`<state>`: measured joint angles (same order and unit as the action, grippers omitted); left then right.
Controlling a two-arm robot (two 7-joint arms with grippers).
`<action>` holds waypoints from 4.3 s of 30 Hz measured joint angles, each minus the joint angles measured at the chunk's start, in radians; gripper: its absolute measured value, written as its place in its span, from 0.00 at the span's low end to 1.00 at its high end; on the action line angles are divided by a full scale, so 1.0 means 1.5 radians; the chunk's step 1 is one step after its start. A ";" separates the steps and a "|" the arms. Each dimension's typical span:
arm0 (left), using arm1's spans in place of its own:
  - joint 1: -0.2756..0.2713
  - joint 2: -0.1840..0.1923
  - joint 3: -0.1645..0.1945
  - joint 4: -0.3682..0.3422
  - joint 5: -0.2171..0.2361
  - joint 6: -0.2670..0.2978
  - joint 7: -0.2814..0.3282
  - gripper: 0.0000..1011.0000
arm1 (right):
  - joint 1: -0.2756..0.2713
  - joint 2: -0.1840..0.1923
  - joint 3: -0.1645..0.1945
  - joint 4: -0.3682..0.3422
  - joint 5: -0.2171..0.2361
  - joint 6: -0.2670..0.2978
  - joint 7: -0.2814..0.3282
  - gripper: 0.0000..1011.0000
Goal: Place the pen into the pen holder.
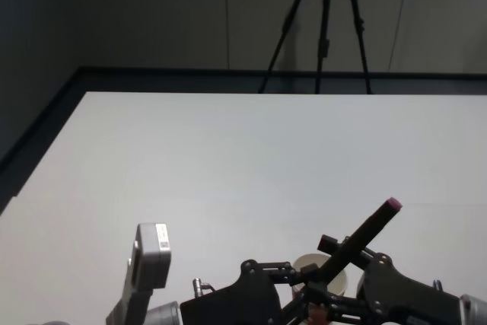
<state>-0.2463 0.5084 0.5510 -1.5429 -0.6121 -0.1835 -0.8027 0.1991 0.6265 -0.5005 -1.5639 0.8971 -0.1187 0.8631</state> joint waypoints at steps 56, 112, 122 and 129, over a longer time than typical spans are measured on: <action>0.000 0.000 0.000 0.000 0.000 0.000 -0.001 0.18 | 0.001 0.008 0.003 0.001 0.020 -0.004 0.026 0.23; 0.000 0.000 0.000 0.000 0.000 0.000 0.000 0.73 | -0.004 0.011 -0.003 -0.007 0.029 -0.013 0.048 0.23; 0.000 0.000 0.000 0.000 0.000 0.000 0.000 0.99 | -0.007 0.009 0.005 -0.007 0.029 -0.022 0.042 0.23; 0.000 0.000 0.000 0.000 0.000 0.000 0.000 0.99 | -0.008 0.010 0.012 -0.007 0.033 -0.023 0.042 0.23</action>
<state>-0.2462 0.5084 0.5510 -1.5429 -0.6120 -0.1835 -0.8027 0.1871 0.6410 -0.4831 -1.5739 0.9462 -0.1537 0.9258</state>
